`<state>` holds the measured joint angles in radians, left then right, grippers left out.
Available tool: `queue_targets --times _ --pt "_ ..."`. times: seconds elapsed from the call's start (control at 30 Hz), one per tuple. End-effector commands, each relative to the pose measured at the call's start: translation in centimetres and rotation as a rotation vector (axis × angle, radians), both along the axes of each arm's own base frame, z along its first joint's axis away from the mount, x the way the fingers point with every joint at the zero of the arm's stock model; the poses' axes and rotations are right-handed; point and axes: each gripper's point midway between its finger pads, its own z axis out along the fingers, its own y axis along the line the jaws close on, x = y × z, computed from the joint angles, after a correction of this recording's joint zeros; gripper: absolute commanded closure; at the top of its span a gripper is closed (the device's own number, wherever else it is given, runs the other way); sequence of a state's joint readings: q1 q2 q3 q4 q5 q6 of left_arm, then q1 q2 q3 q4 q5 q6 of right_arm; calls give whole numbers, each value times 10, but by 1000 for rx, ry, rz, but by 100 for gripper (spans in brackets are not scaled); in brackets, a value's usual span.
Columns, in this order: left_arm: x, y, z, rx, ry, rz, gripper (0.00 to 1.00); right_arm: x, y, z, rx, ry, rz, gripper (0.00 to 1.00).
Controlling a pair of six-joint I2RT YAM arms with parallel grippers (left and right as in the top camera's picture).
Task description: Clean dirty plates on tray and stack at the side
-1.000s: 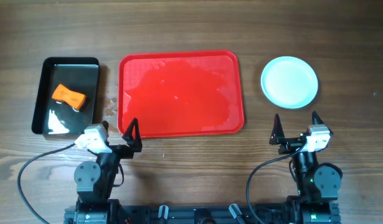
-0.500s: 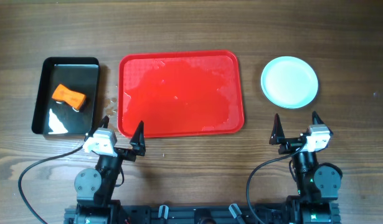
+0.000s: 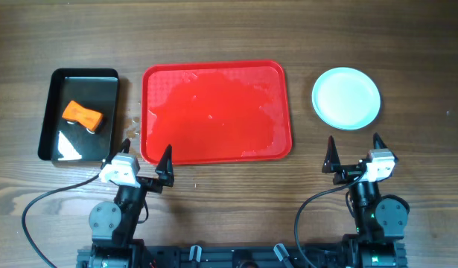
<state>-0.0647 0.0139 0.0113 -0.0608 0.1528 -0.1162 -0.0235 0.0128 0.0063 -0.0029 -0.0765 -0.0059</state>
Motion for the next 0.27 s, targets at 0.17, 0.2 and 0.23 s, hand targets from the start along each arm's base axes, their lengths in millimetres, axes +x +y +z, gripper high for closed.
queue_targets --times 0.17,0.2,0.23 --pt "0 1 -2 20 -2 6 0 0 -4 2 -14 -12 -19 0" --pt "0 1 -2 20 -2 6 0 0 -4 2 -14 -12 -19 0" --pt "0 1 -2 20 -2 6 0 0 -4 2 -14 -12 -19 0"
